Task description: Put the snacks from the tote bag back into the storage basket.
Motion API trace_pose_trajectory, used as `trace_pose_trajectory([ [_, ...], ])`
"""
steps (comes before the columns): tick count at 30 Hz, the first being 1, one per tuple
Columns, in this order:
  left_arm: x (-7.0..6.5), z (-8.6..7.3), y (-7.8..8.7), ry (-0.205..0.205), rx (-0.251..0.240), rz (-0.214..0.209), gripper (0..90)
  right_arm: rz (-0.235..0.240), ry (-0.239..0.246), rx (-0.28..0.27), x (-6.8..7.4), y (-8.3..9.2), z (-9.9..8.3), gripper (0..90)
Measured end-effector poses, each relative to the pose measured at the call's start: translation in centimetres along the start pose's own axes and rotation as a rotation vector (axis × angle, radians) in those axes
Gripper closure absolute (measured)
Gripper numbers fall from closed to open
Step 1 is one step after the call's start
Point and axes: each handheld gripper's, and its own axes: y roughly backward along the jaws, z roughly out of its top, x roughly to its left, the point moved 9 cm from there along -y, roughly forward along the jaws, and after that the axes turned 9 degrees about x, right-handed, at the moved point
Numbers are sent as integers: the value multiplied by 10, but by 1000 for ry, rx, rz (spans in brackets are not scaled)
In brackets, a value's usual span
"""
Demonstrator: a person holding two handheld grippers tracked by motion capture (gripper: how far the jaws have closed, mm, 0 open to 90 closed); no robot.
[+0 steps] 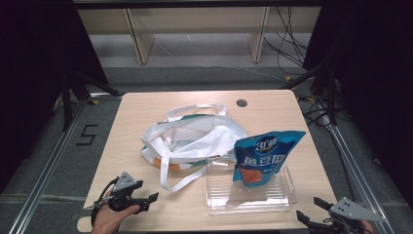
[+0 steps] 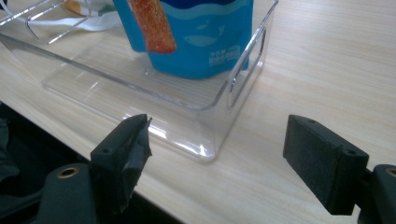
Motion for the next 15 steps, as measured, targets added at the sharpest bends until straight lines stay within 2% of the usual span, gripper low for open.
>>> trace_pose_trajectory([
  [1,-3,1,-2,36,-21,-9,216,2,-31,7,1,0,-1,238],
  [2,-2,2,-1,21,-27,-7,215,9,-41,13,2,1,-2,241],
  [4,-2,2,-1,15,-25,-6,215,3,-39,29,1,1,-4,240],
  [6,-2,2,-1,16,-23,-6,216,-11,4,18,-4,1,-3,240],
  [9,-2,2,-1,18,-26,-6,215,-16,-5,29,-5,2,-5,239],
  [15,-2,2,-1,14,-24,-5,216,-17,8,36,-5,1,-5,240],
])
